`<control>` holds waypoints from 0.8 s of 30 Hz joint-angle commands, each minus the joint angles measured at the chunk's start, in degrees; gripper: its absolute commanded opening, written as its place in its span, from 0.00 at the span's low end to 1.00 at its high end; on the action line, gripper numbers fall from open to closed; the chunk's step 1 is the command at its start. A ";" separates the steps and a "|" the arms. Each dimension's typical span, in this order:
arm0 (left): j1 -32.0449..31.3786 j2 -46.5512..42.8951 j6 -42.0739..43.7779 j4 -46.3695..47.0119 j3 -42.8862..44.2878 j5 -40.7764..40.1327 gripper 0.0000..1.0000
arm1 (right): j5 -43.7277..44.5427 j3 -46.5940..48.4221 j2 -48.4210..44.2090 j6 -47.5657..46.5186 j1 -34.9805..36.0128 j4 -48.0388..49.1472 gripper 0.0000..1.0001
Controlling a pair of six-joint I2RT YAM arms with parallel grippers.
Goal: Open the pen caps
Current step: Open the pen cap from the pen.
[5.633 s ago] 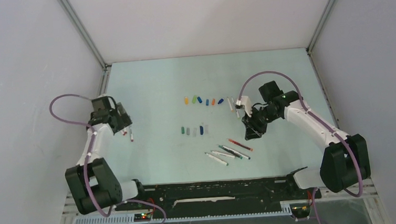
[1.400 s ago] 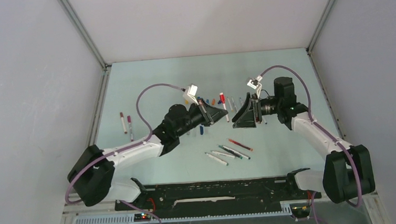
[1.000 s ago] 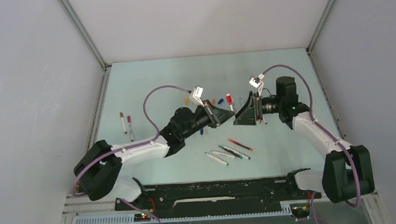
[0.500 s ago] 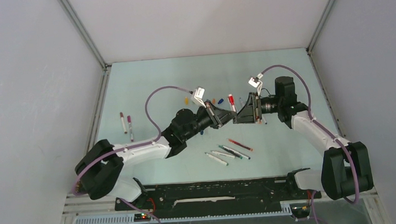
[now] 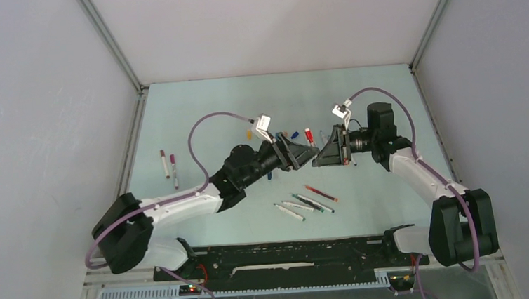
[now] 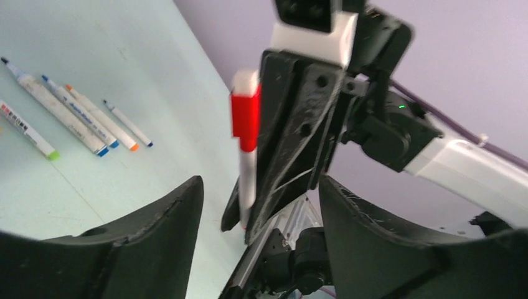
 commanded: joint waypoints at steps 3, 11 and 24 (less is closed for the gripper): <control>2.29 -8.10 6.03 -1.42 0.66 -0.16 0.76 | -7.62 2.24 0.25 -10.43 -0.18 -6.50 0.00; 3.95 -5.57 6.25 0.15 3.11 6.85 0.76 | -10.70 2.24 0.72 -11.98 -0.24 -7.09 0.00; 3.98 -1.17 4.81 1.12 6.85 8.40 0.58 | -9.83 2.25 1.58 -11.79 -0.18 -7.20 0.00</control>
